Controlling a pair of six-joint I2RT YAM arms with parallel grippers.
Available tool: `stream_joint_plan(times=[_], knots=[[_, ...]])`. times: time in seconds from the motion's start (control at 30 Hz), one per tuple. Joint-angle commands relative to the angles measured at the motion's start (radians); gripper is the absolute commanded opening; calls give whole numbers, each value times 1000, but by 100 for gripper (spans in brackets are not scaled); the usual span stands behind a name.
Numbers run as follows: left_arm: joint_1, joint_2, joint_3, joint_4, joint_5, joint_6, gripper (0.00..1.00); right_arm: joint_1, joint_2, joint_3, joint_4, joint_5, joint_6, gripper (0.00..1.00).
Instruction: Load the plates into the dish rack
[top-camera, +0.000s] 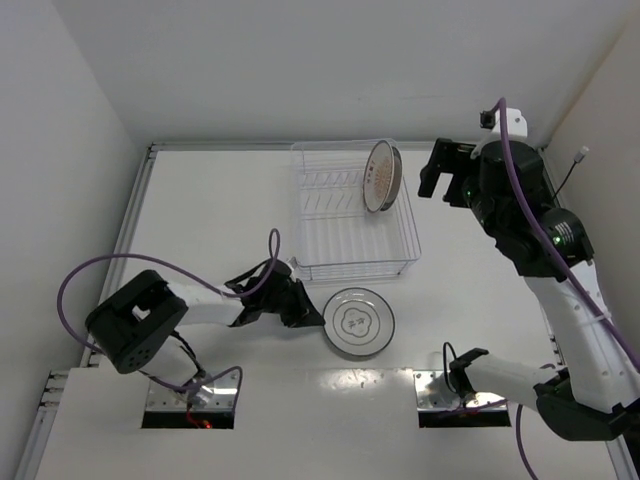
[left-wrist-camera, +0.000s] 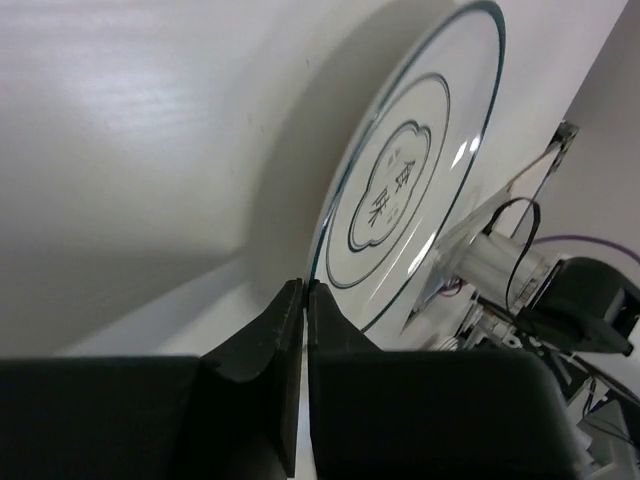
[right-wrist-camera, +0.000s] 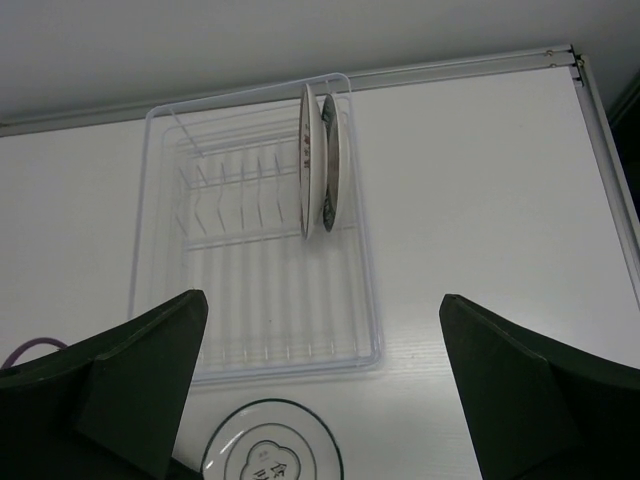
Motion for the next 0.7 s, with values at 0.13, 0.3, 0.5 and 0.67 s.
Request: stream_joint_plan(times=[0.13, 0.3, 0.5, 0.67], knots=[[-66, -301, 191, -326, -52, 94, 0, -4, -21, -81, 8, -65, 3, 100], [-56, -435, 514, -636, -170, 178, 0, -4, -31, -183, 40, -262, 23, 99], [33, -465, 681, -747, -190, 250, 0, -23, -59, -308, 163, -469, 61, 93], [104, -456, 647, -728, -146, 272, 0, -43, -50, -385, 224, -618, 72, 93]])
